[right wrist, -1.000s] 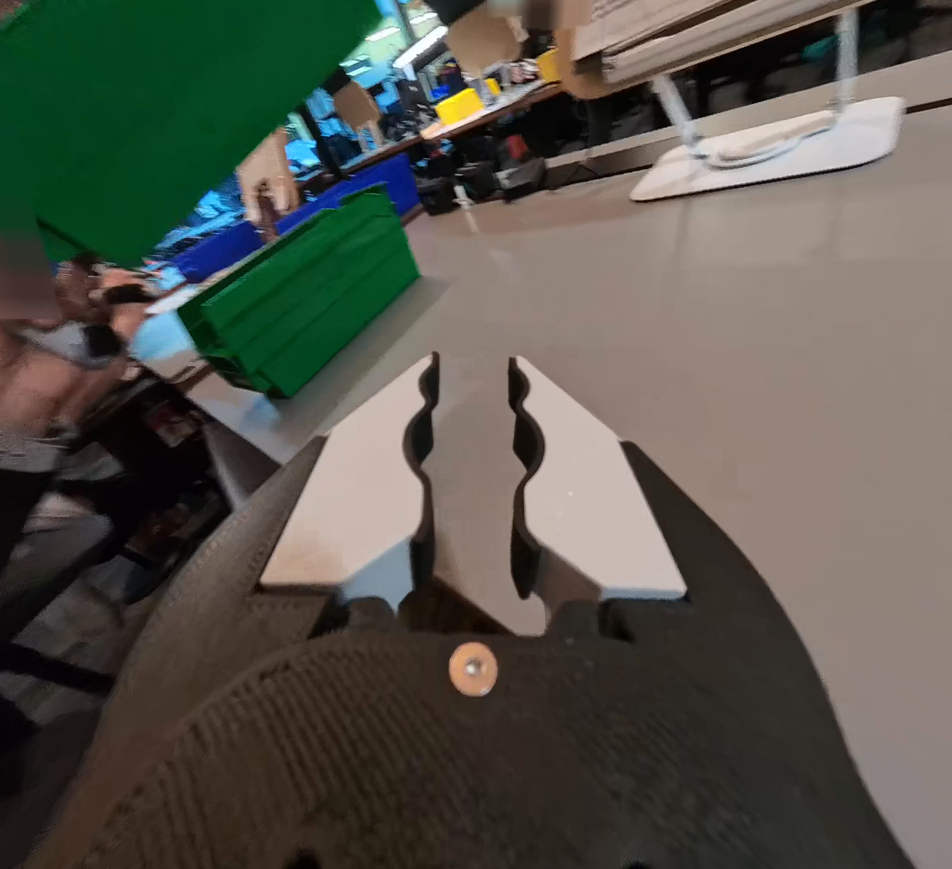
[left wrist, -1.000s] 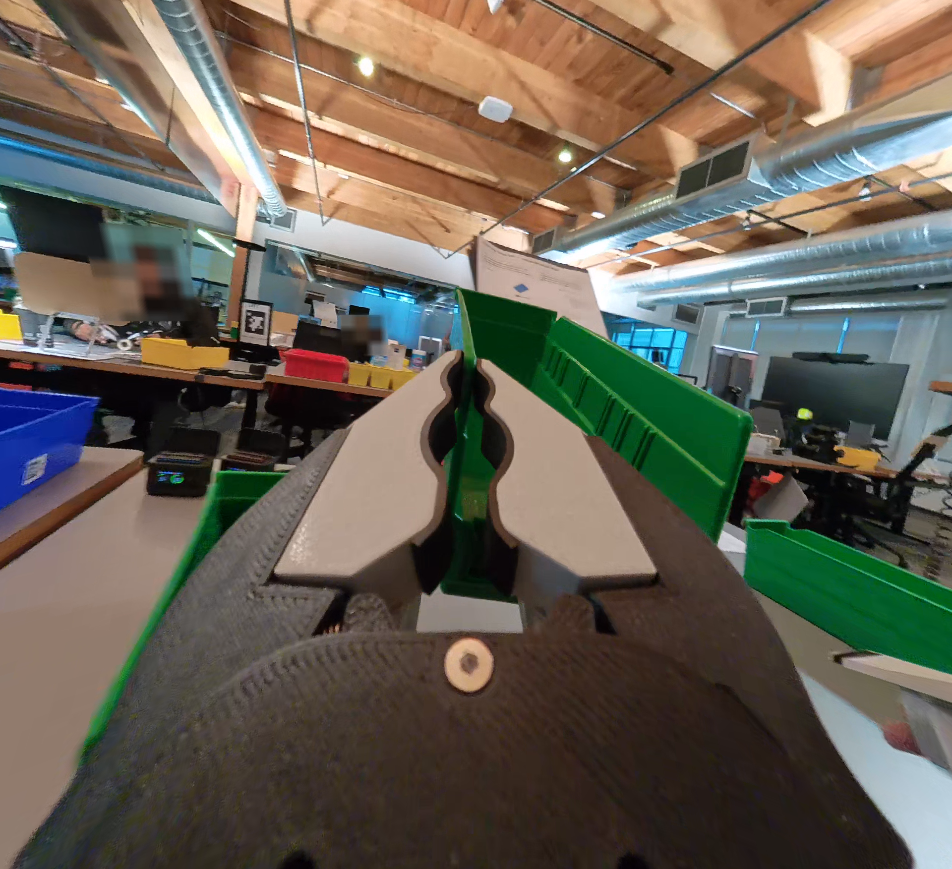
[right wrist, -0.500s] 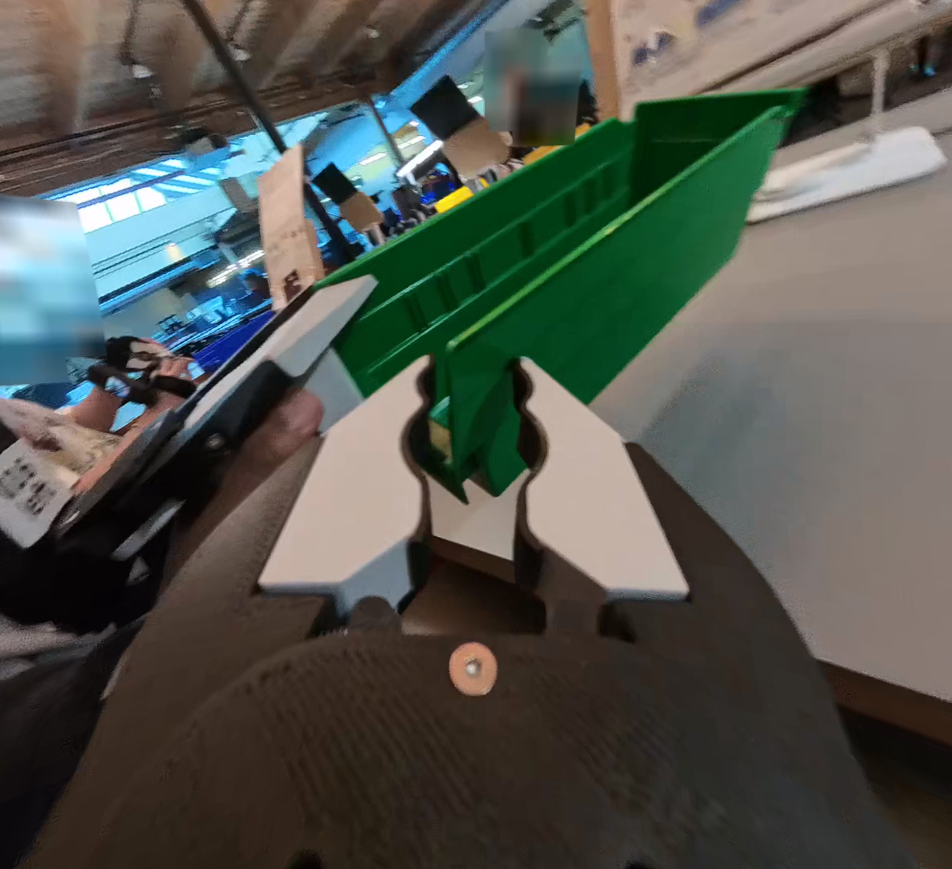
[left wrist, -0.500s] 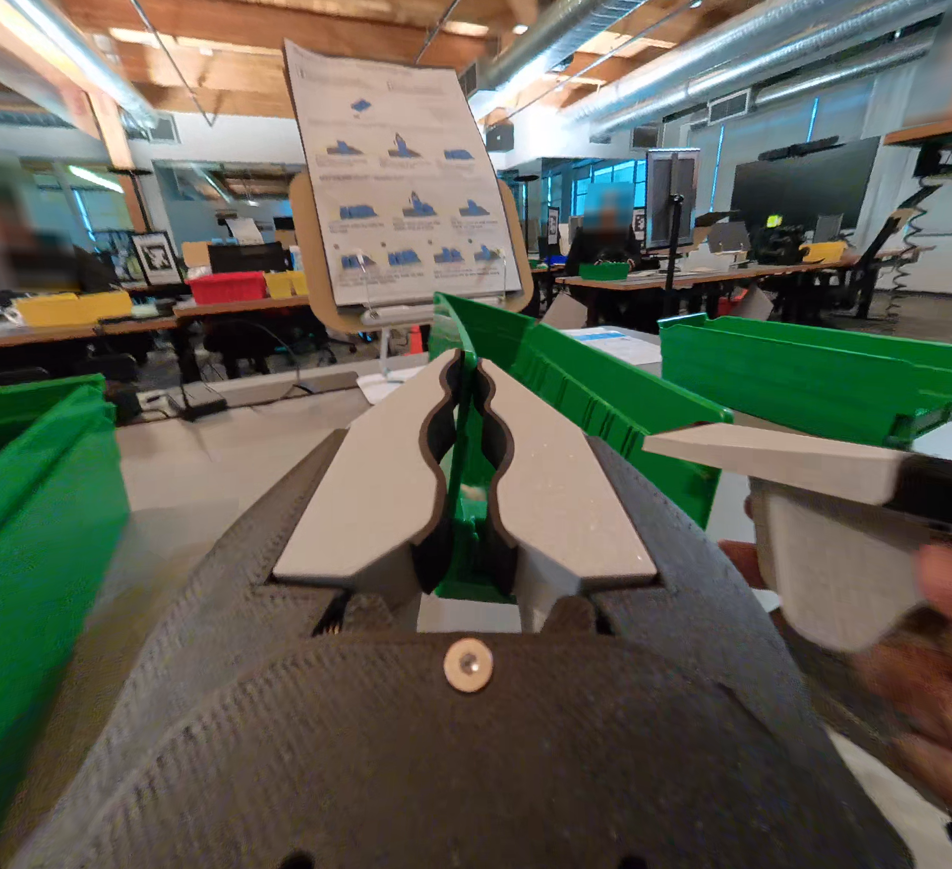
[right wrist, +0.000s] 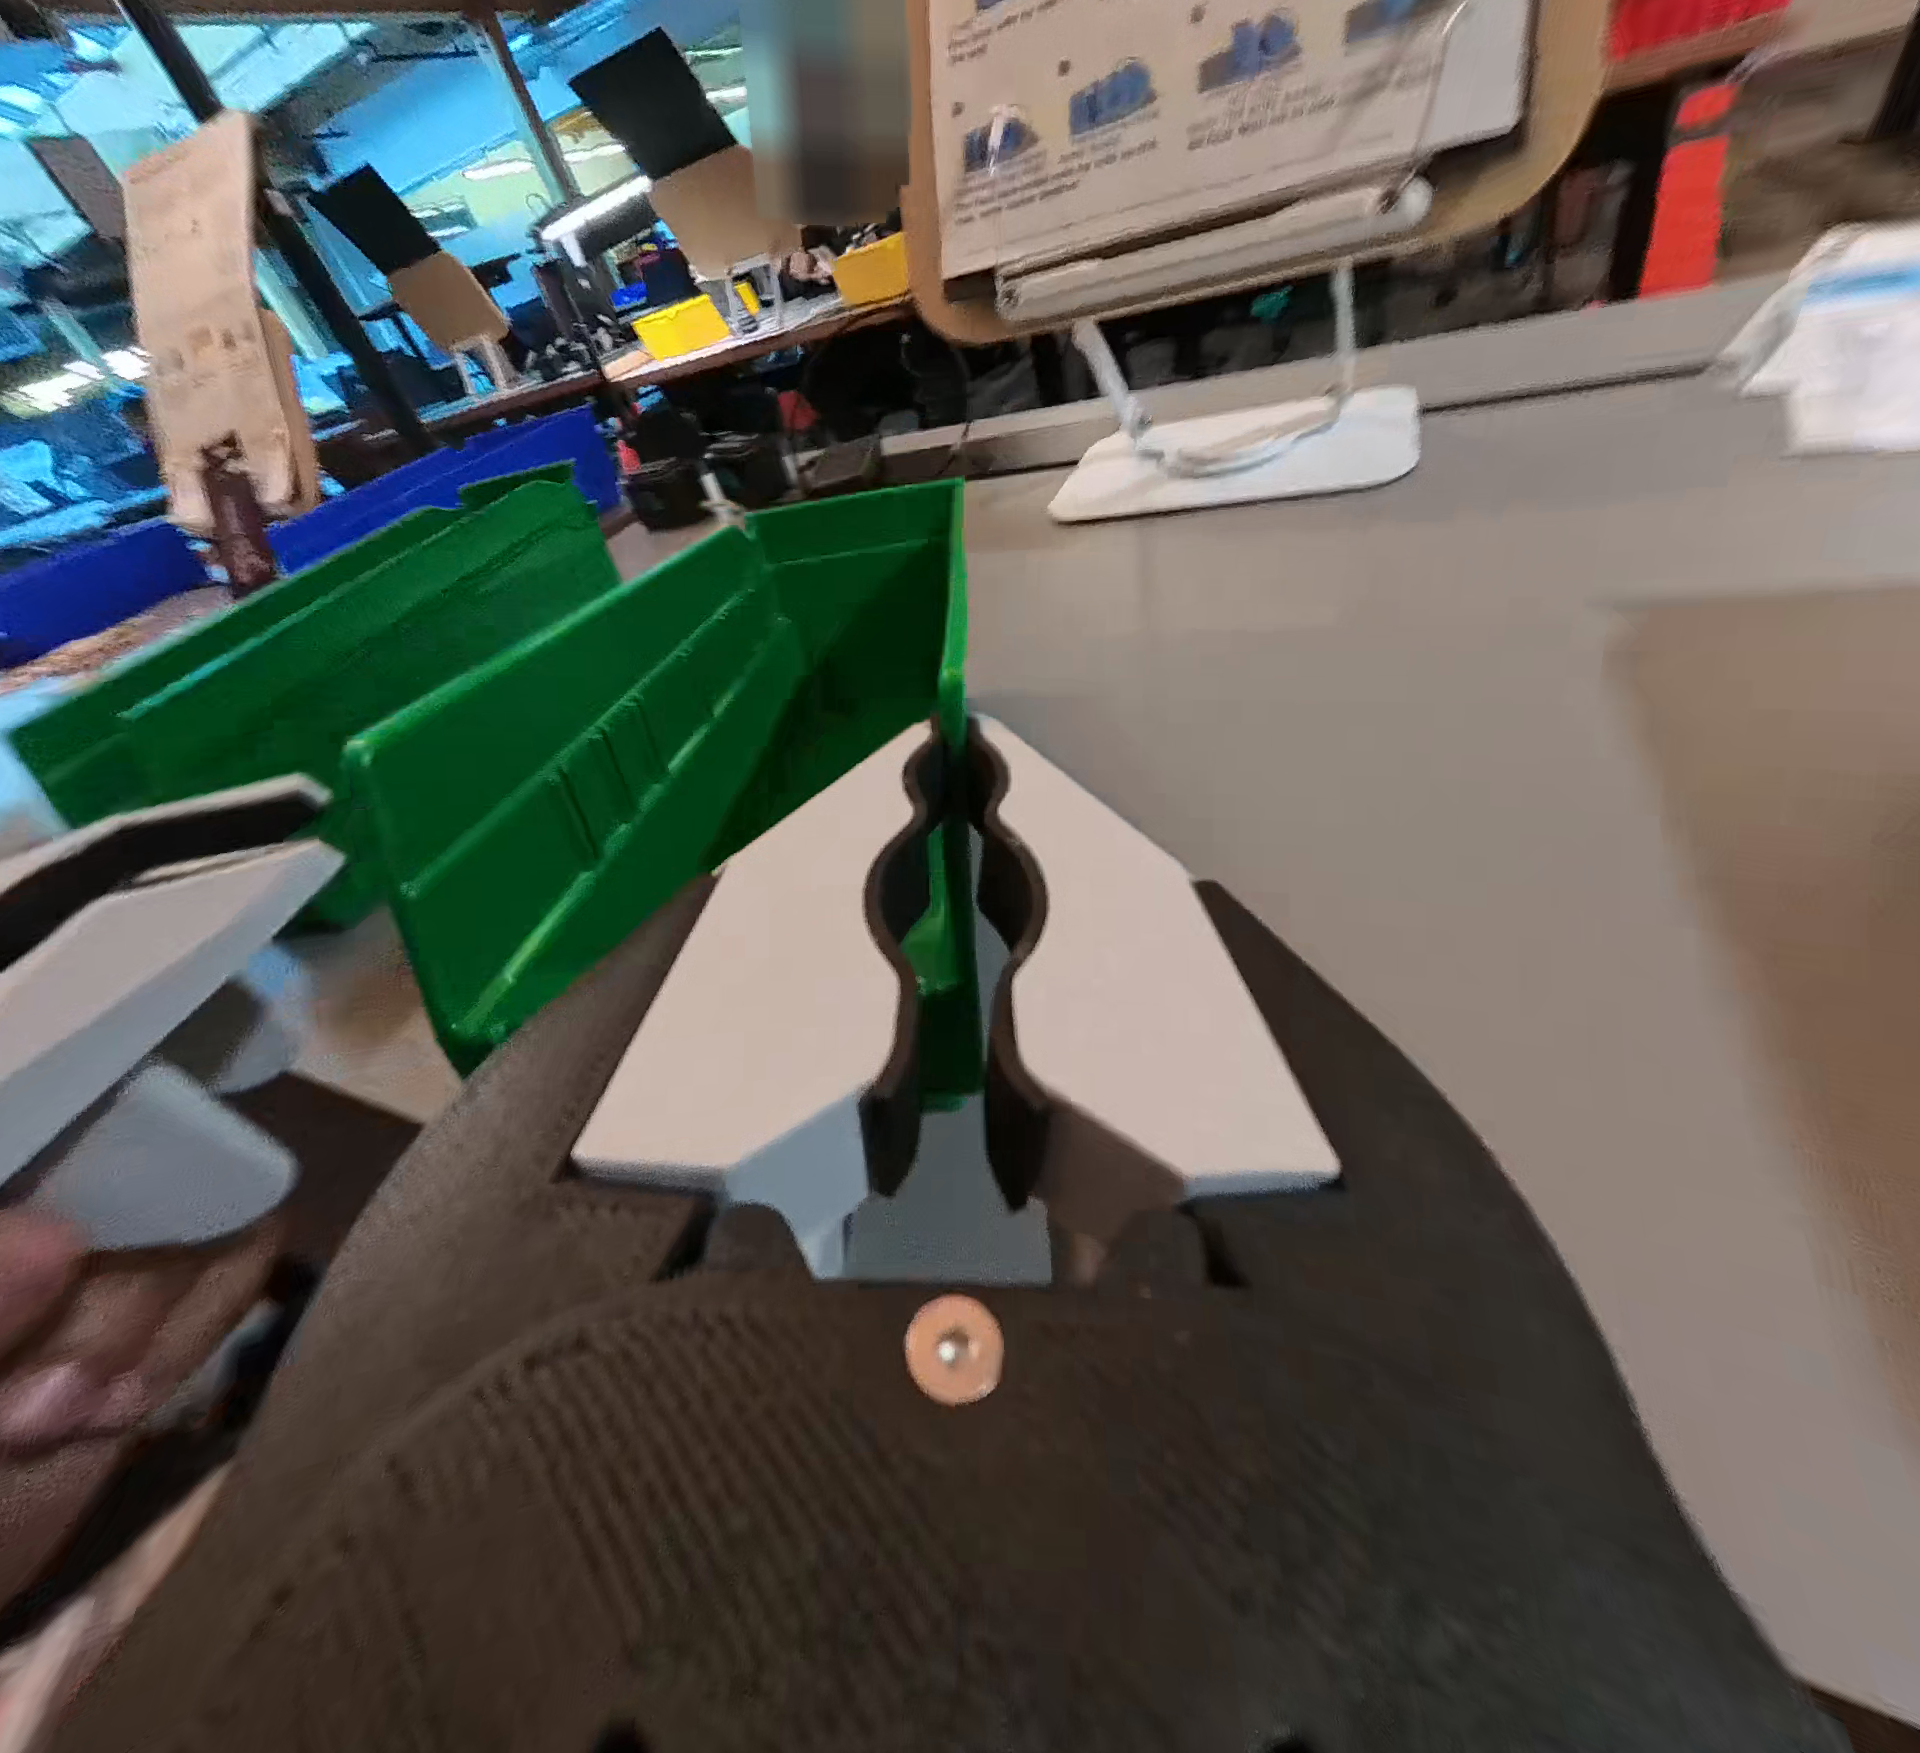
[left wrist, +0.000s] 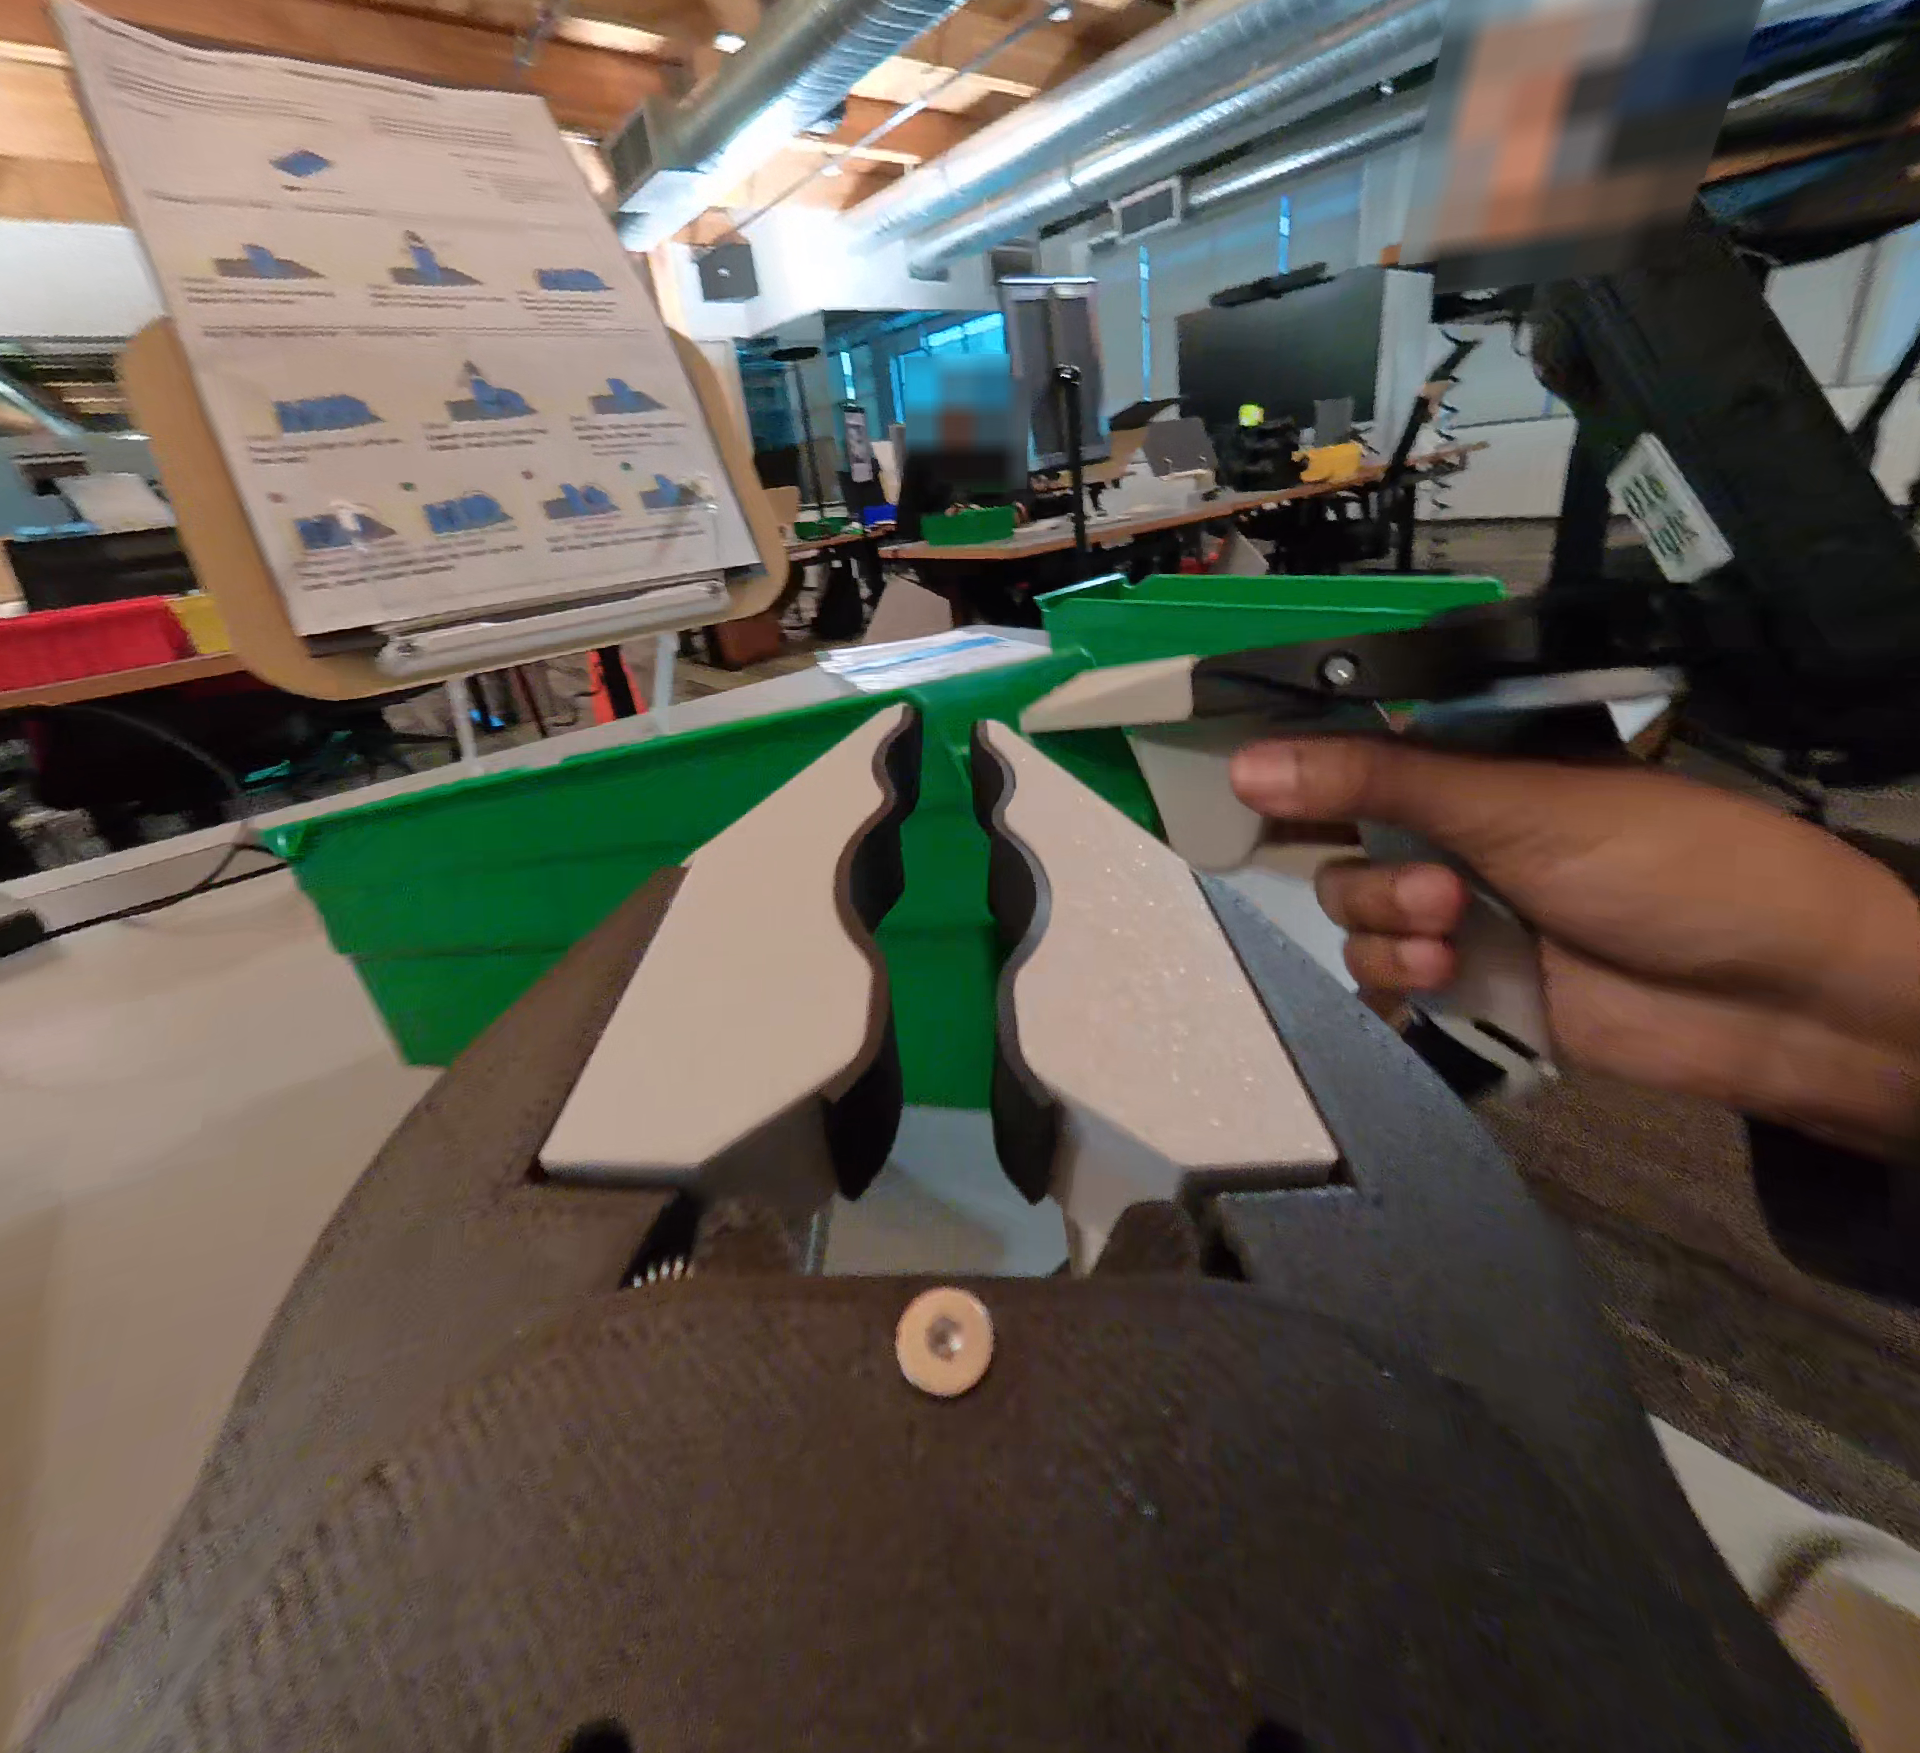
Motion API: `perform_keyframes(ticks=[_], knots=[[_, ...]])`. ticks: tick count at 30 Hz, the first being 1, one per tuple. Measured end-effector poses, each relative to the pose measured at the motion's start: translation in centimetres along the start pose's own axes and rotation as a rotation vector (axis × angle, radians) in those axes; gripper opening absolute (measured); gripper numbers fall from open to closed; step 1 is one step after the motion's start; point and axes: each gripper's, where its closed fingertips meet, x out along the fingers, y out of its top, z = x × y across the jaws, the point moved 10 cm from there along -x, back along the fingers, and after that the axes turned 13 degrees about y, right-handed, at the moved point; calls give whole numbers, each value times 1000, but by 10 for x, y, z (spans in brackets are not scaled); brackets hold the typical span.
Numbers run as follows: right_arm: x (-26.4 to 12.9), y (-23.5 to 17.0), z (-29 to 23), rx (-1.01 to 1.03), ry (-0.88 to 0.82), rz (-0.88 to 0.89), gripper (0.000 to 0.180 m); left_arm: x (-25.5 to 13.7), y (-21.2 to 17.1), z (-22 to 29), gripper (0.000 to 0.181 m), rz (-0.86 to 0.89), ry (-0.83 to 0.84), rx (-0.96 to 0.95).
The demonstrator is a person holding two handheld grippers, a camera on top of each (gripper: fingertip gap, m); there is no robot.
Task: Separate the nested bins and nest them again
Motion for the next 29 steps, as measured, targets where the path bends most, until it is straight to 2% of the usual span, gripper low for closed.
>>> perform_keyframes(ticks=[1, 5, 10, 14, 16, 20, 22, 29], knots=[[-4, 5, 6, -49, -31, 7, 0, 0, -1, 5, 6, -7, -22, 10], [-30, 25, 44, -168, -175, 74, 1, 1, -6, 13, 8, -37, -40, 37], [-69, 35, 107, -61, -269, 116, 1, 4, -12, 2, 10, -97, -14, -38], [-84, 28, 138, -28, -315, -23, 2, 4, -15, -9, 10, -108, 33, -73], [-85, 24, 144, 19, -314, -43, 3, 4, -16, -13, 9, -97, 51, -73], [-80, 18, 143, -65, -341, -160, 2, 5, -18, -18, 9, -109, 59, -73], [-78, 14, 142, -43, -340, -190, 2, 5, -20, -19, 9, -118, 60, -82], [-78, 13, 140, -23, -354, -205, 2, 5, -22, -28, 13, -94, 95, -123]])
